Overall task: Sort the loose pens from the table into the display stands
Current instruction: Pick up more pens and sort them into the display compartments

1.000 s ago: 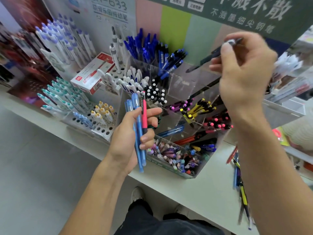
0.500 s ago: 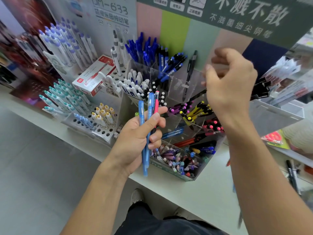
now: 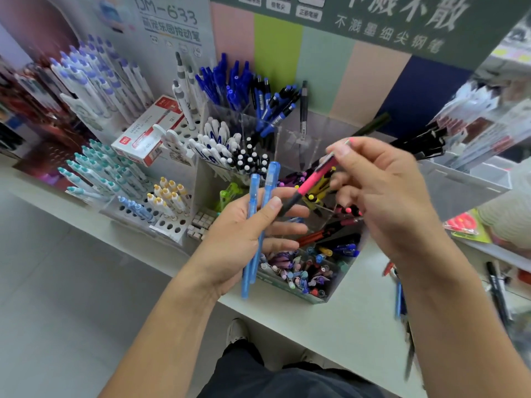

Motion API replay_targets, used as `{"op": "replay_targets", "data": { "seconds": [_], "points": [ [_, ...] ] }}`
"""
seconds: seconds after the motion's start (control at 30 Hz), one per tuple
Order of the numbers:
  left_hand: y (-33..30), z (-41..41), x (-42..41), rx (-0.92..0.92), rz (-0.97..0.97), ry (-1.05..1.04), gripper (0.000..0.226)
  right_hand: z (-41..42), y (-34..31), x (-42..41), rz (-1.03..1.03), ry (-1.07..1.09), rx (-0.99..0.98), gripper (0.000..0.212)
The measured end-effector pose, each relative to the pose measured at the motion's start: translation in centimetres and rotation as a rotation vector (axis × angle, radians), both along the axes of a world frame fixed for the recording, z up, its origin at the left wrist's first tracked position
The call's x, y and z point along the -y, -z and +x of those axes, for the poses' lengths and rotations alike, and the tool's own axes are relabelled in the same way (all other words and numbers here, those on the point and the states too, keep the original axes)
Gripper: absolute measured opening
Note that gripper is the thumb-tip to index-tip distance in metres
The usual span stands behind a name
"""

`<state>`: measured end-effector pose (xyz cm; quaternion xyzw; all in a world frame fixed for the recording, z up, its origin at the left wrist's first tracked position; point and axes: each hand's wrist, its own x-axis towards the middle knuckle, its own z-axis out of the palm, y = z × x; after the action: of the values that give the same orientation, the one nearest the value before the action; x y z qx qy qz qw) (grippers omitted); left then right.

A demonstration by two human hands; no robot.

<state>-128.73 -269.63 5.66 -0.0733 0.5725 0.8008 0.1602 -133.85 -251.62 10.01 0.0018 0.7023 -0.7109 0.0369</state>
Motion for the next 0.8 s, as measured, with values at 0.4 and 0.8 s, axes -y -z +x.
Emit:
{"op": "replay_targets", "data": {
  "seconds": [0.4, 0.8],
  "points": [
    [2.7, 1.7, 4.4, 0.142, 0.31, -0.379, 0.021, 2.7, 1.5, -4.2, 0.145, 0.243, -0.284, 0.016],
    [2.8, 0.8, -1.3, 0.084, 0.008, -0.08, 0.027, 4.7, 1.8, -6.6, 0.302, 0.475, -0.551, 0.013]
  ]
}}
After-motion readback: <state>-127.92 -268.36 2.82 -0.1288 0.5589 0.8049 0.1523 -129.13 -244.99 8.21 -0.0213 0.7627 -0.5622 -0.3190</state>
